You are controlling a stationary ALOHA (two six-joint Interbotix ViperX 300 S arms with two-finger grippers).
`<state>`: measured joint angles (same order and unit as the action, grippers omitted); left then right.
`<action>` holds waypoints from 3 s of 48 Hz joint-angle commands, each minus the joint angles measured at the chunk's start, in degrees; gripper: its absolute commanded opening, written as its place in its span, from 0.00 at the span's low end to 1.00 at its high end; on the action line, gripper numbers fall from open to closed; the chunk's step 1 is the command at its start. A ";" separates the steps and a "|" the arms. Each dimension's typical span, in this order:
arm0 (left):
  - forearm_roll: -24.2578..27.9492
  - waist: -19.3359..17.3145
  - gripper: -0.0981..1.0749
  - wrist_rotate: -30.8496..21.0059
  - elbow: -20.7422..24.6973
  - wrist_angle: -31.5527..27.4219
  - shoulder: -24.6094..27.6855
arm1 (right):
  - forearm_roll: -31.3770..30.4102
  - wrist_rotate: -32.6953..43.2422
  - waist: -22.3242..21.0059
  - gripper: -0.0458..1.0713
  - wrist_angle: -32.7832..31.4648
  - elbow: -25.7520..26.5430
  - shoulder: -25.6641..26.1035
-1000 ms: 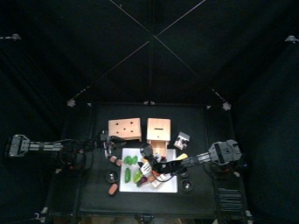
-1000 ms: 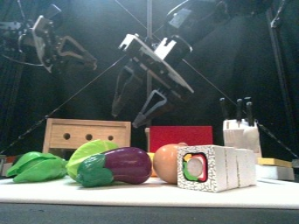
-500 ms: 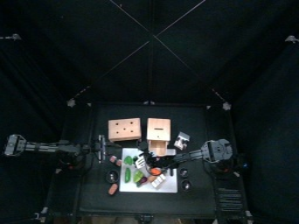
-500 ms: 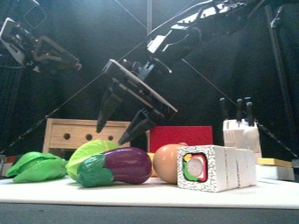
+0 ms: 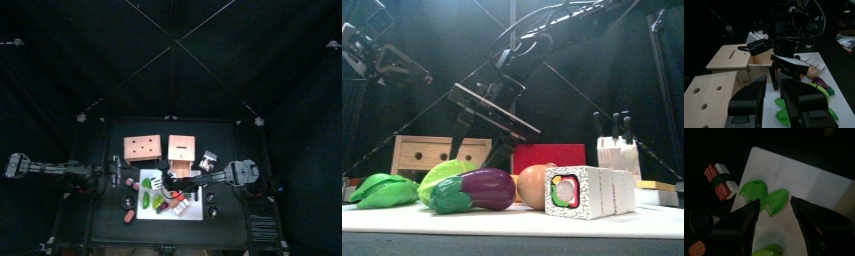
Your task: Grab corn husk
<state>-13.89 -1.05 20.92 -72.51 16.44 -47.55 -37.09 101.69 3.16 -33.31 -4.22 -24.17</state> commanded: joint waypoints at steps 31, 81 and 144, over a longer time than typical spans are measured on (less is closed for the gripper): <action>0.00 0.18 0.66 0.00 0.88 0.44 0.09 | 1.14 -0.62 0.18 0.82 -7.73 8.79 -1.93; 0.26 -0.35 0.66 0.18 -3.69 -6.15 -9.40 | 18.37 -37.79 -2.20 0.82 -15.29 15.38 -1.93; 0.09 -0.44 0.66 0.09 -4.22 -9.05 -9.49 | 22.24 -39.11 -3.78 0.81 -20.21 20.13 -8.53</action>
<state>-13.80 -1.41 21.09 -77.78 7.03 -57.22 -13.54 62.49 -0.44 -51.68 14.15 -34.63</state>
